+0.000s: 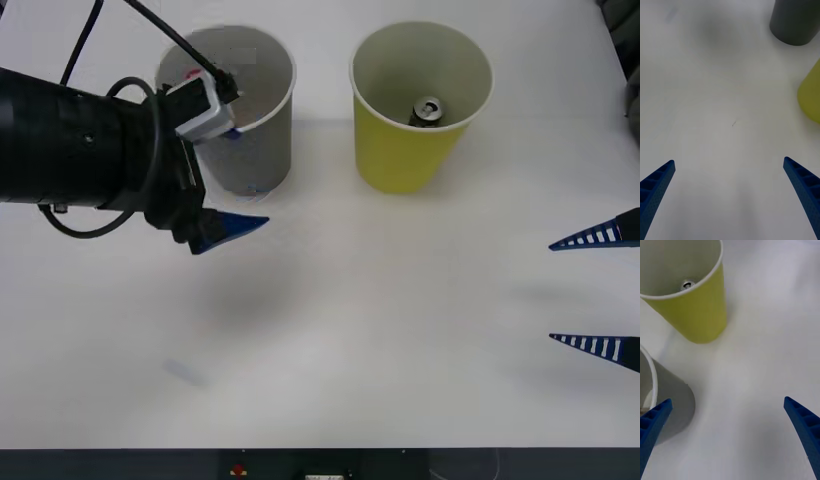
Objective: Put the can into the green bin and the plastic bottle into the gray bin
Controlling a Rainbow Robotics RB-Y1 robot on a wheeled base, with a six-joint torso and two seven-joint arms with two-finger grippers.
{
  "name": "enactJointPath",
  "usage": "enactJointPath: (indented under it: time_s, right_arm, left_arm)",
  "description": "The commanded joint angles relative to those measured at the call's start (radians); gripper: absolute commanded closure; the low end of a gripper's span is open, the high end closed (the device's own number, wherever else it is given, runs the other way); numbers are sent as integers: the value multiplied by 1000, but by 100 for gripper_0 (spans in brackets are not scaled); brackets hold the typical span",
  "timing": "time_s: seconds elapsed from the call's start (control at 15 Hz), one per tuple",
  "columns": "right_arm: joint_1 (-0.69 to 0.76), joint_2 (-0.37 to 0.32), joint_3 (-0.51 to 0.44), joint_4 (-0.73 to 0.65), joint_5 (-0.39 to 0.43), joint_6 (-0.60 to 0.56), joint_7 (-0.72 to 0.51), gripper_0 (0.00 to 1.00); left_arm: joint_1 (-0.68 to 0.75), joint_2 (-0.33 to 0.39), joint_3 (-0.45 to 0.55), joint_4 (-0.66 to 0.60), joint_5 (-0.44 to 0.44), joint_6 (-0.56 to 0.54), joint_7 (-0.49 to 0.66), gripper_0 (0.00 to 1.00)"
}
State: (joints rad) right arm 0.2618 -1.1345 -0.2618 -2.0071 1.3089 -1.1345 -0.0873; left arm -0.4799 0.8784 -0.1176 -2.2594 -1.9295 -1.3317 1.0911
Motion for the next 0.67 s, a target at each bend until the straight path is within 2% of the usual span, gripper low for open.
enactJointPath:
  time_s: [0.07, 0.2, 0.4, 0.67]
  right_arm:
    - [0, 0, 0, 0, 0, 0, 0, 0]
    - [0, 0, 0, 0, 0, 0, 0, 0]
    - [0, 0, 0, 0, 0, 0, 0, 0]
    - [0, 0, 0, 0, 0, 0, 0, 0]
  left_arm:
    - [124, 82, 59, -55, 33, 13, -103, 0]
    - [221, 131, 107, -57, 99, 37, -197, 0]
    - [357, 215, 156, -66, 150, 120, -313, 0]
    - [538, 257, 254, -98, 190, 175, -407, 0]
